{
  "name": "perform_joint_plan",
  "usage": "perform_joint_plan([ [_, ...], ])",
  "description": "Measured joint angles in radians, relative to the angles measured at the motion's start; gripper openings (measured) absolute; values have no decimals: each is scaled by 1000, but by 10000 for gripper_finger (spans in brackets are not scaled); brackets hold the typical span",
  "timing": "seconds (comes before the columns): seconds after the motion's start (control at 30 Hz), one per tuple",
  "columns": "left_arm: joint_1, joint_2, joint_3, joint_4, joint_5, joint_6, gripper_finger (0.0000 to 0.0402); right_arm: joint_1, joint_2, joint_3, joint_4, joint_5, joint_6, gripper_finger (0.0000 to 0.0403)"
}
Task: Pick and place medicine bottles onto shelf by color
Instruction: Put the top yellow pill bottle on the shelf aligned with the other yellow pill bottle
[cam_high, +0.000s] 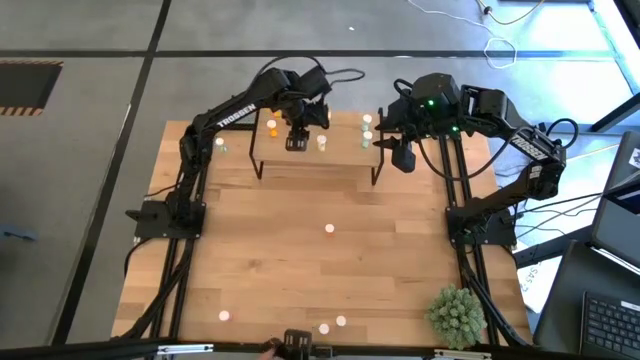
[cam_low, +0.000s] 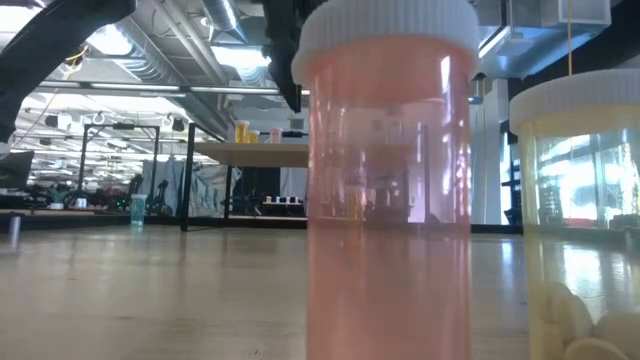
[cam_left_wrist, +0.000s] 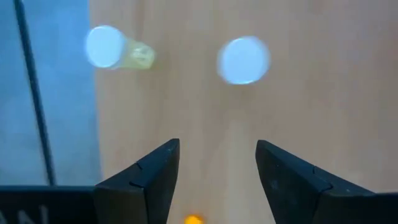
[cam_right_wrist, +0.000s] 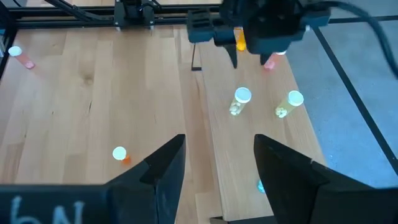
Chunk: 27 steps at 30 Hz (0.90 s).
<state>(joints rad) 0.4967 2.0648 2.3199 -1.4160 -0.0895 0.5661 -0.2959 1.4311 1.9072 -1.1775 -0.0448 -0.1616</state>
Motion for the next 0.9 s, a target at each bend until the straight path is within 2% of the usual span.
perform_joint_plan([
  [0.23,-56,-12,-4,-84,51,-66,206,0,0,0,0,0,0,193],
  [0.57,-84,-12,-79,19,67,-67,202,0,0,0,4,0,0,193],
  [0.7,-86,-12,-90,32,105,-67,177,0,0,0,4,0,0,193],
  [0.9,-105,-12,-92,33,107,-67,116,0,0,0,4,0,0,193],
])
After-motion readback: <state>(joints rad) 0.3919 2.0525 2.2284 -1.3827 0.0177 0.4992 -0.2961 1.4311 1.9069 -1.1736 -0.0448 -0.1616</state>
